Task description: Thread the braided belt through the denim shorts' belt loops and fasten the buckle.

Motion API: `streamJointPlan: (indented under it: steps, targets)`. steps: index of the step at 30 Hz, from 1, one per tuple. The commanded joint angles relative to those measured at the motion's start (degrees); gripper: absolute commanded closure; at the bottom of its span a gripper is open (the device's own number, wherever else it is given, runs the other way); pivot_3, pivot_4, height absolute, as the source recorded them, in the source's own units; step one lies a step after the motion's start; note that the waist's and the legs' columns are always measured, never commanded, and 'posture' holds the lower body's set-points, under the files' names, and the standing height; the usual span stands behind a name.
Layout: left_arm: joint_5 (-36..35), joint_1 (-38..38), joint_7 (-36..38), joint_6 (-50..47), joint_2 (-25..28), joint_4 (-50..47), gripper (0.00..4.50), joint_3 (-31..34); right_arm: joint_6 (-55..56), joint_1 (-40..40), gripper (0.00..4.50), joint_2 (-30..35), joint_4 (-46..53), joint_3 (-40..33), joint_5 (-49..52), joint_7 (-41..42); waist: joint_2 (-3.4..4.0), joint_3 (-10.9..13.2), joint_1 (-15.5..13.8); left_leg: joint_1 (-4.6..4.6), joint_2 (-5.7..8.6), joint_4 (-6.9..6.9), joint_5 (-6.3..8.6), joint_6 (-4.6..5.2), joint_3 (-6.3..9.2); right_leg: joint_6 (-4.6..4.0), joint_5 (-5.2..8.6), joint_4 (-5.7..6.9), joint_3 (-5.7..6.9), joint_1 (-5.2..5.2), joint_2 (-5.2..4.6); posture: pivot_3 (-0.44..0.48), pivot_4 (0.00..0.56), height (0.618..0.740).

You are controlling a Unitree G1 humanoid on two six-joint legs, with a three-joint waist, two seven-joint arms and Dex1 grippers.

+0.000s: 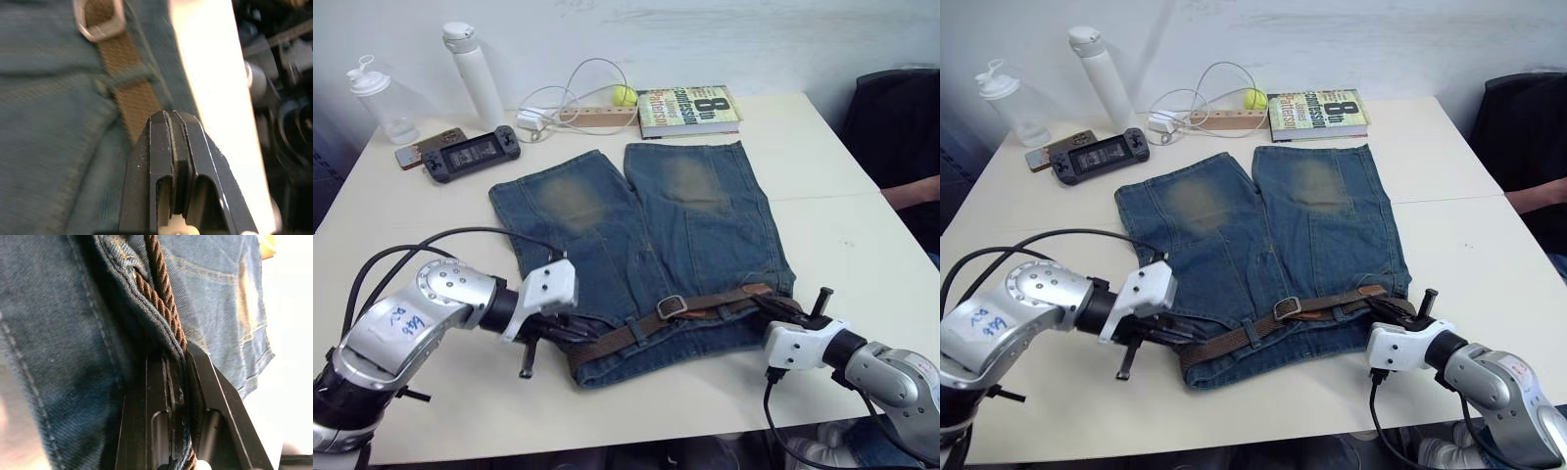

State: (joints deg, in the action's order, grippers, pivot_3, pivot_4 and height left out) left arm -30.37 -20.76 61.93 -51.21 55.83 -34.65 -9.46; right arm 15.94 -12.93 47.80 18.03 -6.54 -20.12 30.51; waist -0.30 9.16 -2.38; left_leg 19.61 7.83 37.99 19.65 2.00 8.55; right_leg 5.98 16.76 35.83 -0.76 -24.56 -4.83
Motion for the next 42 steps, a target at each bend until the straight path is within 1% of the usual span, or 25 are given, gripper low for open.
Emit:
streamJointPlan:
  steps: [1,2,5,8,10,11,12,13,15,19,23,27,31,35,39,42]
  targets:
    - [0.28,1.42,-0.77,1.09,1.02,-3.17,4.50,0.19,-0.19,0.49,4.44,-0.38,0.71,-0.54,1.03,0.25,0.00,0.00,-0.19,-0.01,-0.01,0.01,0.01,-0.02,0.00,0.00,0.00,0.01,-0.04,0.02,0.03,0.000,0.150,0.740]
    - [1.12,1.77,-1.81,1.30,0.73,-3.38,4.50,-0.42,-0.20,0.52,4.44,-0.35,0.66,-0.60,1.17,0.38,0.00,0.00,-0.32,-0.07,-0.01,0.01,0.01,-0.02,-0.01,0.00,0.00,0.02,-0.10,0.06,0.05,0.000,0.150,0.740]
    - [4.23,1.61,-7.46,0.83,-2.50,-3.03,4.50,-3.05,-0.30,0.76,4.44,-0.22,0.46,-0.82,1.60,0.80,0.00,0.00,-0.47,-0.09,-0.04,0.01,0.03,-0.06,-0.03,-0.01,0.00,0.01,-0.19,0.05,0.13,0.000,0.150,0.740]
    - [4.15,1.94,-9.99,-0.05,-4.84,-3.79,4.50,-3.16,-0.39,1.04,4.44,-0.33,0.32,-0.78,1.82,1.02,-0.03,0.02,-0.49,-0.09,-0.08,0.00,0.04,-0.07,-0.10,-0.01,0.00,0.02,-0.26,0.04,0.19,0.000,0.150,0.740]
    - [1.74,2.10,-10.44,-3.52,-5.24,-4.20,3.81,-2.45,-0.42,1.11,4.50,-0.43,0.27,-0.76,1.87,1.09,-0.03,0.01,-0.41,-0.10,-0.14,0.00,0.06,-0.11,-0.12,-0.01,0.00,0.02,-0.27,0.03,0.24,0.000,0.150,0.740]
    - [1.79,2.37,-10.55,-3.78,-4.92,-4.51,3.57,-2.53,-0.44,1.18,4.50,-0.47,0.17,-0.70,1.91,1.10,-0.02,0.01,-0.38,-0.11,-0.18,0.00,0.08,-0.13,-0.16,-0.02,0.00,0.03,-0.30,0.02,0.28,0.000,0.150,0.740]
    - [1.93,2.52,-10.69,-3.87,-4.68,-4.76,3.18,-2.60,-0.45,1.23,4.50,-0.51,0.09,-0.66,1.94,1.12,-0.02,0.01,-0.36,-0.11,-0.22,0.00,0.09,-0.15,-0.19,-0.03,0.01,0.03,-0.32,0.01,0.31,0.000,0.150,0.740]
    - [3.11,2.92,-11.14,-2.97,-4.31,-5.08,2.64,-3.05,-0.46,1.20,4.50,-0.62,0.08,-0.61,1.94,1.13,-0.02,0.01,-0.38,-0.14,-0.25,0.00,0.10,-0.17,-0.21,-0.04,0.01,0.03,-0.34,0.01,0.34,0.000,0.150,0.740]
    - [4.44,3.62,-10.76,-1.48,-3.30,-5.58,1.76,-4.22,-0.47,1.30,4.50,-0.81,-0.05,-0.46,1.84,1.17,-0.03,0.01,-0.40,-0.16,-0.27,0.00,0.11,-0.18,-0.25,-0.05,0.02,0.04,-0.36,0.01,0.36,0.000,0.150,0.740]
    - [4.72,4.64,-11.43,-0.56,-3.70,-6.10,1.76,-5.12,-0.59,1.44,4.50,-1.05,-0.14,-0.36,1.80,1.26,-0.02,0.01,-0.44,-0.19,-0.30,-0.01,0.13,-0.19,-0.33,-0.07,0.01,0.04,-0.41,0.01,0.39,0.000,0.150,0.740]
    - [7.74,4.92,-12.56,1.68,-3.48,-5.93,1.76,-7.10,-0.99,1.25,4.50,-1.19,0.12,-0.63,2.02,1.29,-0.02,0.01,-0.47,-0.20,-0.31,-0.01,0.14,-0.18,-0.37,-0.07,0.01,0.04,-0.43,0.02,0.39,0.000,0.150,0.740]
    - [11.84,4.27,-12.93,4.44,-3.56,-3.80,1.76,-10.26,-1.58,1.06,4.50,-1.27,0.61,-1.14,2.27,1.32,-0.02,0.01,-0.49,-0.23,-0.32,-0.01,0.15,-0.17,-0.42,-0.07,0.01,0.04,-0.48,0.02,0.40,0.000,0.150,0.740]
    - [17.60,4.50,-13.47,8.75,-3.04,-1.31,1.76,-13.20,-2.12,1.16,4.50,-1.29,0.96,-1.40,2.43,1.30,-0.02,0.01,-0.50,-0.25,-0.33,-0.01,0.17,-0.16,-0.45,-0.07,0.01,0.04,-0.51,0.02,0.42,0.000,0.150,0.740]
    - [19.28,5.01,-13.86,9.78,-3.77,-0.32,1.76,-13.29,-2.44,1.14,4.50,-1.33,1.17,-1.48,2.51,1.14,-0.02,0.01,-0.54,-0.26,-0.34,-0.01,0.18,-0.15,-0.47,-0.07,0.01,0.05,-0.53,0.02,0.43,0.000,0.150,0.740]
    - [20.34,5.37,-15.96,10.07,-5.54,0.31,1.76,-12.34,-2.97,1.02,4.50,-1.64,1.41,-1.35,2.92,1.24,-0.02,0.01,-0.61,-0.27,-0.35,-0.01,0.19,-0.14,-0.49,-0.07,0.01,0.06,-0.55,0.03,0.42,0.000,0.150,0.740]
    - [19.81,4.91,-16.27,9.32,-6.82,0.51,1.76,-11.37,-3.08,1.10,4.50,-1.72,1.42,-1.21,3.02,1.32,-0.02,0.01,-0.65,-0.27,-0.35,-0.01,0.19,-0.13,-0.50,-0.07,0.00,0.07,-0.56,0.03,0.43,0.000,0.150,0.740]
